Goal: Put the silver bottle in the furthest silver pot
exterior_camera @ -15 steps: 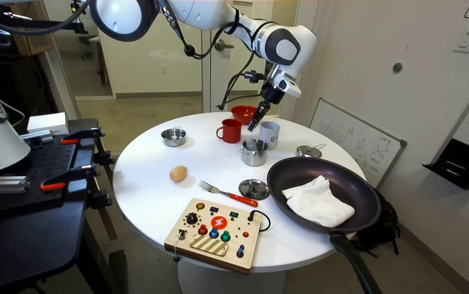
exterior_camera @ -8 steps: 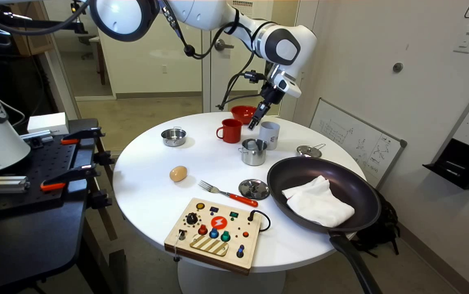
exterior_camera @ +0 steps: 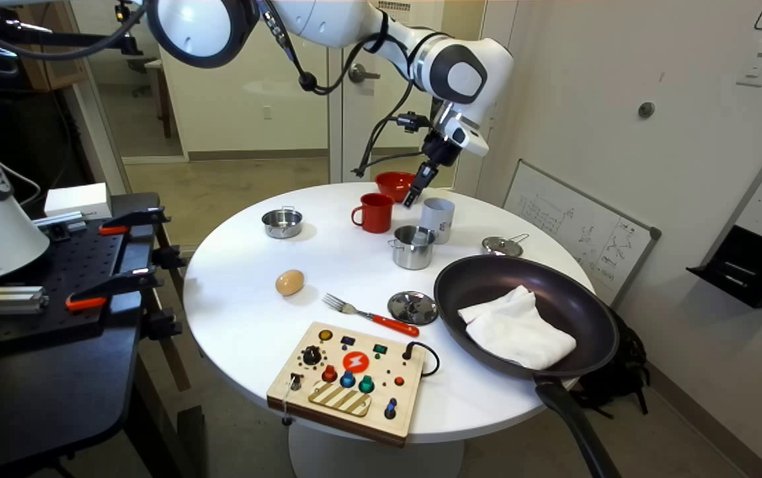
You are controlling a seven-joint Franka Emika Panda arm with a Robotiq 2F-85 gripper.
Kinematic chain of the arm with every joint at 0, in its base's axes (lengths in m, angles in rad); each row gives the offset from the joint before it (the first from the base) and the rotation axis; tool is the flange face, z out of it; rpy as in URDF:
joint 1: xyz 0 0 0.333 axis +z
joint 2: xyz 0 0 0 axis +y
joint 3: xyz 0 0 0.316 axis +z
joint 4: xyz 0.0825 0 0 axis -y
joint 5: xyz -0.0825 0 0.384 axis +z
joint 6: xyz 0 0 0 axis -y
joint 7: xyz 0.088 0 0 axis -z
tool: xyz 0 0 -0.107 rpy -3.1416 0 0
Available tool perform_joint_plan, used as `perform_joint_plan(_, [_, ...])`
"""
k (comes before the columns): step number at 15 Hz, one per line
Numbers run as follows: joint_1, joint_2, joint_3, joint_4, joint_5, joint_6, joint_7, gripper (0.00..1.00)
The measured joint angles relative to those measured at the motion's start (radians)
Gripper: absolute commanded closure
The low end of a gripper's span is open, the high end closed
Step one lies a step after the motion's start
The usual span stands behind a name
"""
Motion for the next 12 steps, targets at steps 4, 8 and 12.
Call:
perform_joint_plan(4, [0.010, -0.023, 0.012, 0.024, 0.000, 0.001, -0.012, 0.00])
perform_joint_plan(8, [0.044, -0.035, 0.010, 0.092, 0.002, -0.045, -0.013, 0.00])
perform_joint_plan(12, [0.070, -0.052, 0.017, 0.124, 0.001, -0.083, -0.017, 0.00])
